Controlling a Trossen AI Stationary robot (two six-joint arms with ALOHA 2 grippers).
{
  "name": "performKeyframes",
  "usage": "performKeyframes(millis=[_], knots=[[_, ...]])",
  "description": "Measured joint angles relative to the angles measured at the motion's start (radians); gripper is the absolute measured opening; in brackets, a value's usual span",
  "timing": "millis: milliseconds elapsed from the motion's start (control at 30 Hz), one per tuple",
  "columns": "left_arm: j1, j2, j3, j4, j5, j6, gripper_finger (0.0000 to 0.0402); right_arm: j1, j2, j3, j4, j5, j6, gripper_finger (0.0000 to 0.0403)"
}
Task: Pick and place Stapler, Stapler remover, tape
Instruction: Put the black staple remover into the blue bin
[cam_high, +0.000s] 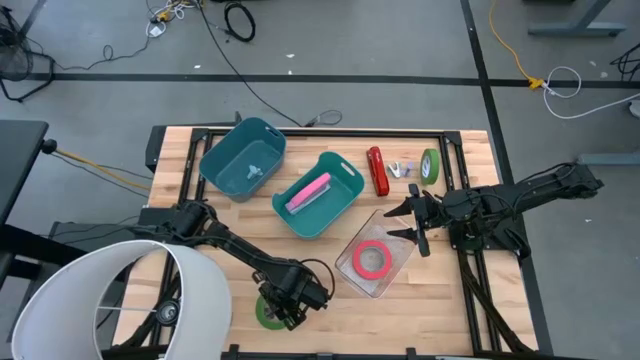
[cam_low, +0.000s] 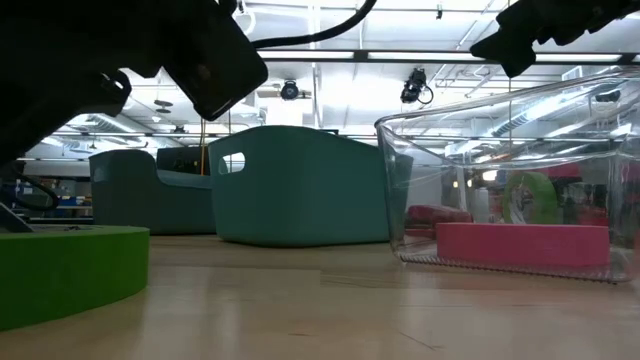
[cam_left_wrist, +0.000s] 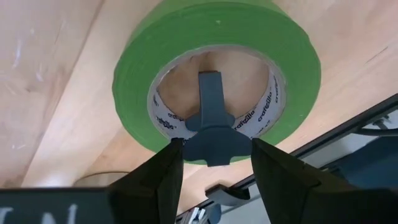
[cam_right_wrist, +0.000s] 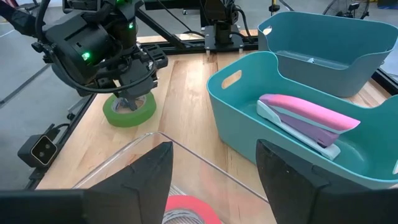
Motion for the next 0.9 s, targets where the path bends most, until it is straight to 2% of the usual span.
performKeyframes(millis=[167,333,567,900], knots=[[0.006,-0.011,0.018,-0.02,-0.001,0.006,0.0183,0.0,0.0,0.0,0.003,0.0,0.0,0.0231],[0.022,-0.013,0.113,-0.103,-0.037,0.051,0.0183,0.0,0.0,0.0,0.014,0.0,0.0,0.0231],[0.052,-0.015,0.27,-0.207,-0.153,0.102,0.0183,0.0,0.0,0.0,0.015,0.0,0.0,0.0231],[0.109,-0.015,0.389,-0.302,-0.267,0.184,0.0183,0.0,0.0,0.0,0.025,0.001,0.0,0.0231]])
